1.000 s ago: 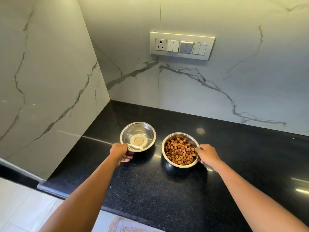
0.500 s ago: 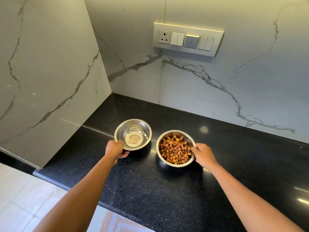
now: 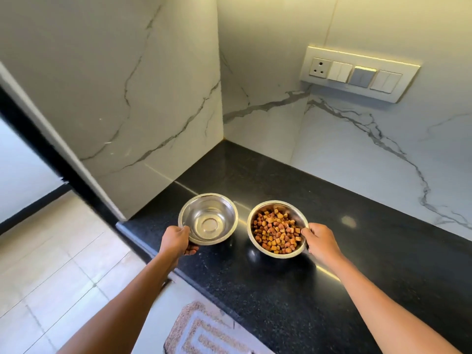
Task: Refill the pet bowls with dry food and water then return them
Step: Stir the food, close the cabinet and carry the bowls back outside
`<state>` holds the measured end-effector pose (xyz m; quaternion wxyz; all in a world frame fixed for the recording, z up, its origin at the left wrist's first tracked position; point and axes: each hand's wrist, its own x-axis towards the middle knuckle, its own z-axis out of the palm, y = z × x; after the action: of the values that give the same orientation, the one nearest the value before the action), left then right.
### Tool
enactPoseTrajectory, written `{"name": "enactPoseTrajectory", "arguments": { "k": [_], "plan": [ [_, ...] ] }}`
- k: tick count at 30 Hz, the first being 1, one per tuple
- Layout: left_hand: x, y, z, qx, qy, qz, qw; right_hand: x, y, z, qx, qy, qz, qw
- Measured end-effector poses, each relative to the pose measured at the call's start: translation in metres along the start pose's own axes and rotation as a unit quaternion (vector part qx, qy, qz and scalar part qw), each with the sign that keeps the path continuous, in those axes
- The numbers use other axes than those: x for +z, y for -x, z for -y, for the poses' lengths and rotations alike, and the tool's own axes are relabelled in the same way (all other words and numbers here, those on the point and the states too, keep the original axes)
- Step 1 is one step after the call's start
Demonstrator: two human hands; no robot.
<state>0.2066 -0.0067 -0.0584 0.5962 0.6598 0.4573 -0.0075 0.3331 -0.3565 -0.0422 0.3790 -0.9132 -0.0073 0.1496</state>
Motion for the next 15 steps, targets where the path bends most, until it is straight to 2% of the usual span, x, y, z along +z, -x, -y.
{"name": "enactPoseTrajectory", "arguments": {
  "k": [15],
  "plan": [
    [-0.221,0.080,0.104,0.036,0.076,-0.104,0.991,0.166,0.089,0.121,-0.090,0.046,0.082,0.992]
  ]
}}
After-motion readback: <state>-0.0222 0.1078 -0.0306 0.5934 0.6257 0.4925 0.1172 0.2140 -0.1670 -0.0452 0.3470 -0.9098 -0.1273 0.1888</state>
